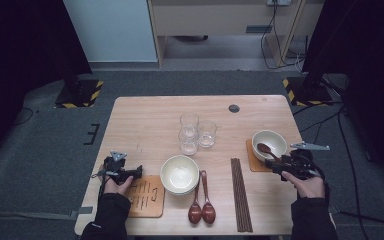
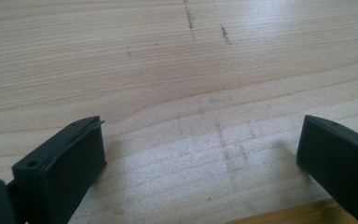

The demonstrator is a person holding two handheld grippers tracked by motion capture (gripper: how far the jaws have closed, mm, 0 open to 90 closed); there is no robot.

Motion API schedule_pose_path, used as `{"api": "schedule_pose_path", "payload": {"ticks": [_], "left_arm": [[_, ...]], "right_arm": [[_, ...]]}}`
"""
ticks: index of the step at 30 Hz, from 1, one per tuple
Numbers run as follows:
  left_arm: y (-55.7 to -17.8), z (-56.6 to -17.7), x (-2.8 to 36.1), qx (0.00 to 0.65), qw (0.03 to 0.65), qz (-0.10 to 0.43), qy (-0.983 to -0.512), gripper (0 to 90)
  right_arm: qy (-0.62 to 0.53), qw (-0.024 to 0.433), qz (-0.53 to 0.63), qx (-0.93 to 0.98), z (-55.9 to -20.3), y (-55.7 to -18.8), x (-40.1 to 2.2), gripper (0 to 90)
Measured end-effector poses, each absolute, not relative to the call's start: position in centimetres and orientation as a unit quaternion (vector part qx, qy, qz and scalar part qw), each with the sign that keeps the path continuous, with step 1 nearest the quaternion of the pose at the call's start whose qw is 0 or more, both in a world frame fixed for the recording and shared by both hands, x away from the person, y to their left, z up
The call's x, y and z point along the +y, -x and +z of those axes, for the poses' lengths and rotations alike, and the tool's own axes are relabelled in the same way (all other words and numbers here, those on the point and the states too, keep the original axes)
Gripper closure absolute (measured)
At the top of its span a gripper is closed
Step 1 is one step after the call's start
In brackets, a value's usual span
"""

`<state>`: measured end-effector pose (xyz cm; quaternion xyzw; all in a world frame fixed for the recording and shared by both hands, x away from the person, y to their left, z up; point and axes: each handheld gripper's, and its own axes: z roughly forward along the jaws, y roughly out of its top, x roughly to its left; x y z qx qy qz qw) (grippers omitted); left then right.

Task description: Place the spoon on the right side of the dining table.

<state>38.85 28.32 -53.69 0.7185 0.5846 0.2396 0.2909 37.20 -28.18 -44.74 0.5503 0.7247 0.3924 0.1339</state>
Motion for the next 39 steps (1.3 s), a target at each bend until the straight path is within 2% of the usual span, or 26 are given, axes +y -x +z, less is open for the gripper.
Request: {"api": "schedule_pose_path", "payload": {"ticks": [20,31,39], "left_arm": [[-38.9,-53.7,28.3,0.585,0.291,0.239,-0.718,0.0],[-38.9,-53.7,28.3,0.585,0.291,0.239,-0.718,0.0],[-38.8,-53.7,28.4,0.585,0.292,0.240,-0.717,0.0]], "right_arm": [[-0.543,0.118,0.399,0.729,-44.7,-37.0,-27.0,25.6],[-0.528,0.165,0.421,0.719,-43.6,-36.5,-26.9,28.2],[-0.501,0.173,0.433,0.729,-43.2,-35.9,-25.1,30.7]]}}
